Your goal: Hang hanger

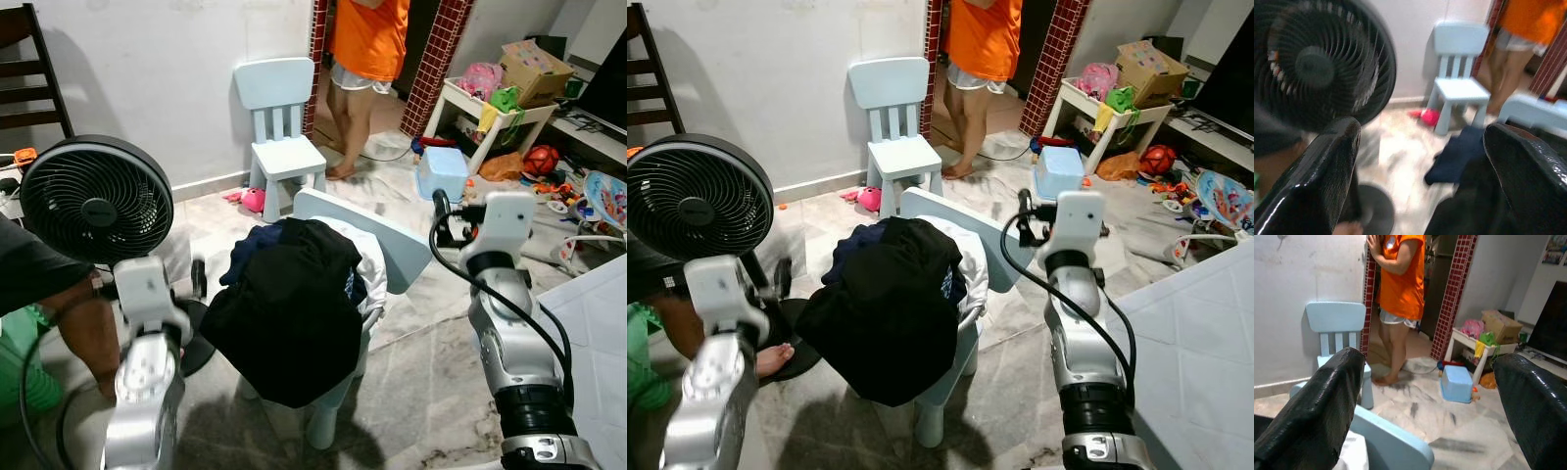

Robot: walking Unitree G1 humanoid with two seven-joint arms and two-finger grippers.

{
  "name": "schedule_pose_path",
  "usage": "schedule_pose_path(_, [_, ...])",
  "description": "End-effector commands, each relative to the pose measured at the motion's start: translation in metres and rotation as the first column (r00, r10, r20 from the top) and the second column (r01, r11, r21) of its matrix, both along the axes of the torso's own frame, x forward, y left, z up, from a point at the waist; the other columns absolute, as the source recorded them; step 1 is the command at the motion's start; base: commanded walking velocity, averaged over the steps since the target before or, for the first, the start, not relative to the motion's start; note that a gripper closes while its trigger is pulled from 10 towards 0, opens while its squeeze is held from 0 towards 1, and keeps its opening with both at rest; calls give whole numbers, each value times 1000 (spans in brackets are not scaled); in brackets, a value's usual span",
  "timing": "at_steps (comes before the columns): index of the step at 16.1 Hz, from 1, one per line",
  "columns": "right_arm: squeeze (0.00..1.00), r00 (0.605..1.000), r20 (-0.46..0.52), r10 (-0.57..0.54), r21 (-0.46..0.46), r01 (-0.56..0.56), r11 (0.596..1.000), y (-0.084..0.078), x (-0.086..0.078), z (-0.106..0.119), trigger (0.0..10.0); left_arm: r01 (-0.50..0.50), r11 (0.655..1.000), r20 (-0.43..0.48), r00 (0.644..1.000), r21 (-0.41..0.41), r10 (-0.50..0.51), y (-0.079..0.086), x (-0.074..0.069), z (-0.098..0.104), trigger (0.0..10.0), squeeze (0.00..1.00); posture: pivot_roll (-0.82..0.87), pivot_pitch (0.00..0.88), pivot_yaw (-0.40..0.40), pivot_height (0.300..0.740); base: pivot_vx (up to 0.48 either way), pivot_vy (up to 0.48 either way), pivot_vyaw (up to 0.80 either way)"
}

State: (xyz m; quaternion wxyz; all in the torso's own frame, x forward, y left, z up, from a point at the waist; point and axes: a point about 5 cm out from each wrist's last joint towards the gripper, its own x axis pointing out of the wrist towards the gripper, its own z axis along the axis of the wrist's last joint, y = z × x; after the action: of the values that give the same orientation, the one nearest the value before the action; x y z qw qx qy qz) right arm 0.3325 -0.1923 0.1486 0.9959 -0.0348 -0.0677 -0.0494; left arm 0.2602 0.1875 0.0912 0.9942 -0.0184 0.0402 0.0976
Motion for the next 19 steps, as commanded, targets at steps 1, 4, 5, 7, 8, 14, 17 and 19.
schedule_pose_path(1, [0, 999, -20, -31, 6, 31, 1000, -6, 2, -3, 10000, 11, 1000, 20, 1000, 16, -11, -4, 3, 2, 10000, 0, 7, 0, -81, 740, 0, 0, 0])
schedule_pose_path(4, [0, 995, -96, -33, -51, 28, 998, -6, 6, -13, 10000, 18, 999, 43, 999, 30, -19, -5, 12, 4, 10000, 0, 6, 0, -91, 740, 0, 0, 0])
schedule_pose_path(5, [0, 986, -165, -38, -54, 30, 998, -7, 5, -25, 10000, 11, 999, 43, 999, 33, -12, -3, 13, 3, 10000, 0, 5, 0, -92, 740, 0, 0, 0])
schedule_pose_path(7, [0, 978, -207, 10, -34, -17, 999, -3, 2, -34, 10000, 16, 1000, 37, 999, 19, -16, -2, 13, 1, 10000, 0, 0, 0, -91, 740, 0, 0, 0])
schedule_pose_path(8, [0, 975, -219, 36, -49, -48, 998, -1, 1, -36, 10000, 21, 1000, 43, 999, 22, -22, -3, 13, 2, 10000, 0, -1, 0, -92, 740, 0, 0, 0])
schedule_pose_path(14, [0, 902, -351, 253, 5, -269, 963, 17, -25, -62, 10000, 32, 999, 28, 999, 29, -33, -4, 5, -4, 10000, 0, -4, 0, -94, 740, 0, 0, 0])
schedule_pose_path(17, [0, 893, -350, 284, -23, -312, 950, 19, -30, -64, 10000, 45, 999, 24, 999, 21, -45, -4, 2, -5, 10000, 0, 2, 0, -99, 740, 0, 0, 0])
schedule_pose_path(19, [0, 888, -336, 314, -17, -339, 941, 26, -30, -61, 10000, 59, 998, 27, 998, 12, -59, -5, 1, -4, 10000, 0, 5, 0, -98, 740, 0, 0, 794])
